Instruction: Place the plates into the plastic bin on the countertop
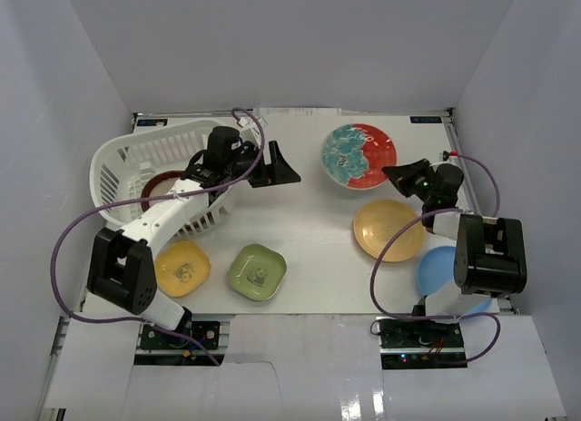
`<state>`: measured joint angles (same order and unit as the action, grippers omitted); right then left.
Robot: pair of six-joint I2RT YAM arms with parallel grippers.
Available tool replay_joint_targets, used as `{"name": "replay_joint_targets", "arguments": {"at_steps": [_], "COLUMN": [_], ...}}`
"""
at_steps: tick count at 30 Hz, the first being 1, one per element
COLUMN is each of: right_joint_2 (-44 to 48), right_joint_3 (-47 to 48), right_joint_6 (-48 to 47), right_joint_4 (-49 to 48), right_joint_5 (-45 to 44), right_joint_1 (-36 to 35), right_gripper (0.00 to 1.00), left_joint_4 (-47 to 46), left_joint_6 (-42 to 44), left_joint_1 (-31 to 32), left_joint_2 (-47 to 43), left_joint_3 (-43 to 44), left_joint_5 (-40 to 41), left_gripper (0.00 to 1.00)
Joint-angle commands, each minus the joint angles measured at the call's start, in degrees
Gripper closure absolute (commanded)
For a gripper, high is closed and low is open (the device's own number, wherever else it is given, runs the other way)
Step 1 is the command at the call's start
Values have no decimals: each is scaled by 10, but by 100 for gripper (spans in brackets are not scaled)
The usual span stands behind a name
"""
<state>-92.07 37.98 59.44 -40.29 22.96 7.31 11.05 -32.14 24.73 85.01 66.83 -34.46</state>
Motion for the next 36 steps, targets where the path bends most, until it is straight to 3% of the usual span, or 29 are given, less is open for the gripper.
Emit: {"name": "replay_joint_targets", "arguments": {"at_steps": [1, 6, 11, 15, 16, 19, 20, 22, 23, 27, 30, 33, 36], "right_joint_2": [59, 104, 124, 133, 132, 135, 137, 141, 149, 187, 231, 276, 308], "right_joint_3": [-46, -85, -102, -111, -112, -119, -121, -122, -121, -113, -99, -79, -87], "right_joint_6": [68, 83, 87, 87, 86, 87, 88, 87, 86, 60, 22, -52, -85], "right_joint_4": [-176, -199, -208, -211, -209, -210, -207, -201, -186, -118, -32, 60, 112], "right_joint_5": [124, 156, 190, 197, 200, 197, 197, 202, 203, 208, 204, 185, 170], "right_joint_1": [-43, -97, -121, -139, -143, -150, -152, -156, -157, -163, -171, -179, -189], "right_gripper": [92, 92, 92, 92, 92, 92, 92, 81, 69, 40, 24, 15, 15], "left_joint_4": [-23, -17, -17, -19, -20, -19, -16, 0, 7, 27, 60, 106, 178], "left_joint_6": [-38, -35, -33, -33, -32, -30, -30, -27, -25, -32, -34, -27, -13], "left_joint_1": [6, 6, 10, 14, 15, 17, 17, 17, 17, 16, 6, -34, -145], "left_joint_2": [25, 71, 89, 89, 88, 73, 67, 44, 25, -26, -91, -162, -208], "left_joint_3": [27, 40, 23, 14, 15, 19, 20, 28, 31, 37, 52, 73, 96], "left_joint_5": [24, 80, 117, 122, 120, 123, 123, 134, 138, 154, 203, 257, 288], "left_gripper": [12, 18, 41, 53, 70, 100, 100, 100, 100, 100, 100, 100, 100]}}
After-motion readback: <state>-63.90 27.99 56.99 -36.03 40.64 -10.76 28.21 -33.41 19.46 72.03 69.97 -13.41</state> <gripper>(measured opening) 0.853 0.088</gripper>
